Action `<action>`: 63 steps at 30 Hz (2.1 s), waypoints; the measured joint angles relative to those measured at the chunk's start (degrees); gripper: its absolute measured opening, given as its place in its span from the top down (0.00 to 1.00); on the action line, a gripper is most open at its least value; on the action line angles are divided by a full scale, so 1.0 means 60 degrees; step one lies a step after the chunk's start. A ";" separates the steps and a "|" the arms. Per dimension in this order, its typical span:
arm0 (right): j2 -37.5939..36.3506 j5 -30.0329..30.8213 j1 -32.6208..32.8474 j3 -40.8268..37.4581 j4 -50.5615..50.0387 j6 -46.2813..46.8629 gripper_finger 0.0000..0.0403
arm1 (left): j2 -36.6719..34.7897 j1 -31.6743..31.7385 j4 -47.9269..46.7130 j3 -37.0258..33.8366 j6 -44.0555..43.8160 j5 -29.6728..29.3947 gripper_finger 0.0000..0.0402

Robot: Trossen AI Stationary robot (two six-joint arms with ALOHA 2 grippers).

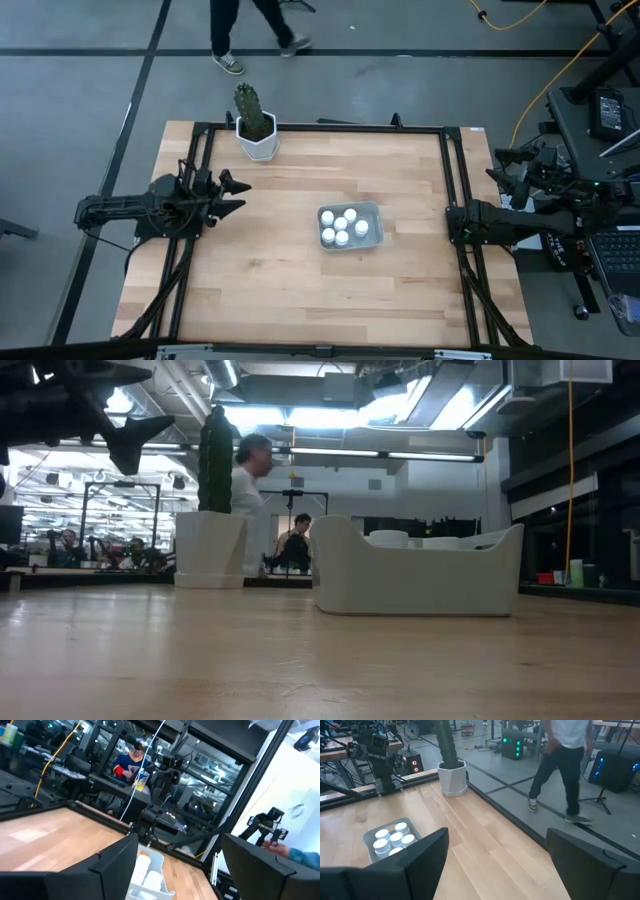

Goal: Pick and place pill bottles into a basket
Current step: Return to Home Position

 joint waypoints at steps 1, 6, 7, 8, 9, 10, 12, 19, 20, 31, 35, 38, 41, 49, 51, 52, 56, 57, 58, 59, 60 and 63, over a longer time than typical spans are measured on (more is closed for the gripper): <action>0.0002 -0.0002 -0.0001 0.0000 0.0000 0.0002 0.17 | 0.0000 0.0000 -0.0052 0.0000 0.0001 0.0000 0.30; -0.0002 0.0002 0.0000 0.0000 0.0000 -0.0017 0.17 | 0.0000 0.0000 -0.0040 0.0000 0.0003 0.0000 0.30; -0.0001 0.0002 0.0000 0.0000 0.0000 -0.0022 0.17 | 0.0000 0.0000 -0.0043 0.0000 -0.0001 0.0000 0.30; -0.0002 0.0002 0.0000 0.0000 0.0000 -0.0022 0.17 | 0.0000 0.0000 -0.0040 0.0000 -0.0001 -0.0003 0.30; -0.0001 0.0002 0.0000 0.0000 0.0000 -0.0023 0.17 | 0.0000 0.0004 -0.0036 0.0000 -0.0001 -0.0004 0.30; -0.0001 0.0001 0.0000 0.0000 0.0000 -0.0022 0.17 | 0.0000 0.0010 -0.0039 0.0000 -0.0001 -0.0004 0.30; -0.0002 0.0002 0.0000 0.0000 0.0000 -0.0022 0.17 | 0.0000 0.0007 -0.0039 0.0000 0.0001 0.0000 0.30; -0.0002 0.0002 -0.0003 0.0000 0.0000 -0.0022 0.17 | -0.0004 0.0007 -0.0039 0.0000 -0.0001 -0.0004 0.30; -0.0001 0.0002 0.0000 0.0000 0.0000 -0.0022 0.17 | -0.0004 0.0007 -0.0039 0.0000 -0.0001 -0.0004 0.30; -0.0002 0.0002 0.0000 0.0000 0.0000 -0.0022 0.17 | -0.0004 0.0007 -0.0802 0.0000 0.2595 0.0139 0.30; 0.0000 0.0001 -0.0002 0.0000 0.0000 -0.0022 0.17 | -0.0004 0.0007 -0.1257 0.0000 0.4213 0.0189 0.30; -0.0001 0.0001 0.0000 0.0000 0.0000 -0.0022 0.17 | -0.0004 0.0007 -0.1252 0.0000 0.4406 0.0187 0.30; 0.0002 0.0002 0.0000 0.0000 0.0000 -0.0022 0.17 | -0.0004 0.0007 -0.1253 0.0000 0.4400 0.0175 0.30; 0.0002 0.0002 0.0000 0.0000 0.0000 -0.0022 0.17 | -0.0004 0.0007 -0.1253 0.0000 0.4349 0.0171 0.30; 0.0002 0.0001 0.0000 0.0000 0.0000 -0.0021 0.17 | -0.0004 0.0007 -0.1253 0.0000 0.4343 0.0168 0.30; 0.0002 0.0002 -0.0001 0.0000 0.0000 -0.0022 0.17 | -0.0004 0.0007 -0.1253 0.0000 0.4341 0.0168 0.30; 0.0002 0.0002 0.0000 0.0000 0.0000 -0.0022 0.17 | -0.0004 0.0007 -0.1252 0.0000 0.4338 0.0168 0.30; 0.0002 0.0000 0.0000 0.0000 0.0000 -0.0022 0.17 | -0.0004 0.0007 -0.1253 0.0000 0.4345 0.0168 0.30; 0.0002 0.0002 0.0000 0.0000 0.0000 -0.0022 0.17 | -0.0004 0.0007 -0.1253 0.0000 0.4345 0.0168 0.30; 0.0002 -0.0001 0.0000 0.0000 -0.0001 -0.0022 0.17 | -0.0004 0.0007 -0.1253 0.0000 0.4342 0.0167 0.30; 0.0002 0.0002 -0.0002 0.0000 0.0000 -0.0022 0.17 | -0.0004 0.0007 -0.1253 0.0000 0.4338 0.0164 0.30; 0.0002 0.0002 0.0000 0.0000 0.0000 -0.0022 0.17 | -0.0004 0.0007 -0.1252 0.0000 0.4342 0.0164 0.30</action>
